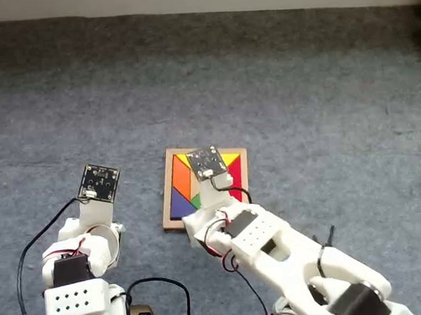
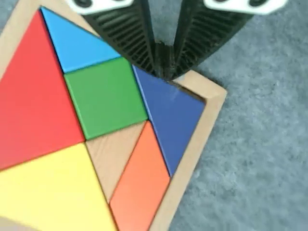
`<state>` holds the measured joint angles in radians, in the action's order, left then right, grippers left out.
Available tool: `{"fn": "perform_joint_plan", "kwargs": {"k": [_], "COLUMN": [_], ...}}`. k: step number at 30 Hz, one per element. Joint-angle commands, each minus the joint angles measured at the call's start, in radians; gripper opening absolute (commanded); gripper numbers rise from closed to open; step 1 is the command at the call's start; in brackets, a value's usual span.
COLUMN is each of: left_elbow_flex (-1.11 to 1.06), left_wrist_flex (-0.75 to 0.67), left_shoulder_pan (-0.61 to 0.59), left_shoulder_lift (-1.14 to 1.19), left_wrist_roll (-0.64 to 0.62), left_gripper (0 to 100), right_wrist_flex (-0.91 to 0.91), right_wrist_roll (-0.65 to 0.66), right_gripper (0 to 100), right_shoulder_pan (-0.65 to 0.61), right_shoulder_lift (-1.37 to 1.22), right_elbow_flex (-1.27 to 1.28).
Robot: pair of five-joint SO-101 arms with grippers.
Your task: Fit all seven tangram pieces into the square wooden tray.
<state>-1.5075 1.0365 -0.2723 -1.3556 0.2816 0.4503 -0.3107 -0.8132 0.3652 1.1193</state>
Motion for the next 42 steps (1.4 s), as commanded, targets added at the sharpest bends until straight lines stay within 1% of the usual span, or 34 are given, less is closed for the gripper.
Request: {"fn": "perform_joint_plan", "kwargs": {"k": [1, 6, 10, 16, 27, 35, 40, 42], "left_elbow_flex": [0.007, 0.007, 0.007, 0.007, 0.007, 0.007, 0.007, 0.007], "left_wrist_flex": [-0.015, -0.015, -0.015, -0.015, -0.017, -0.017, -0.017, -0.017], "left_shoulder_pan": [-0.008, -0.01, -0.01, -0.01, -0.007, -0.005, -0.004, -0.004], "left_shoulder_lift": [-0.012, -0.012, -0.012, -0.012, -0.012, -0.012, -0.012, -0.012], "left_wrist_roll": [-0.003, -0.003, -0.003, -0.003, -0.003, -0.003, -0.005, -0.005], "left_gripper": [15, 15, 15, 15, 15, 15, 15, 15], "right_wrist_flex": [-0.047, -0.042, -0.039, -0.022, -0.022, -0.022, -0.021, 0.013], "right_wrist_roll": [0.009, 0.009, 0.012, 0.015, 0.015, 0.015, 0.017, 0.015], "right_gripper": [0.5, 0.5, 0.5, 0.5, 0.5, 0.5, 0.5, 0.5], "right_shoulder_pan": [0.041, 0.07, 0.065, 0.117, 0.297, 0.403, 0.489, 0.536], "right_shoulder_lift": [-0.166, -0.186, -0.087, 0.2, 0.657, 1.032, 1.308, 1.406], "right_elbow_flex": [-0.113, -0.156, -0.151, -0.024, 0.151, 0.424, 0.621, 0.69]}}
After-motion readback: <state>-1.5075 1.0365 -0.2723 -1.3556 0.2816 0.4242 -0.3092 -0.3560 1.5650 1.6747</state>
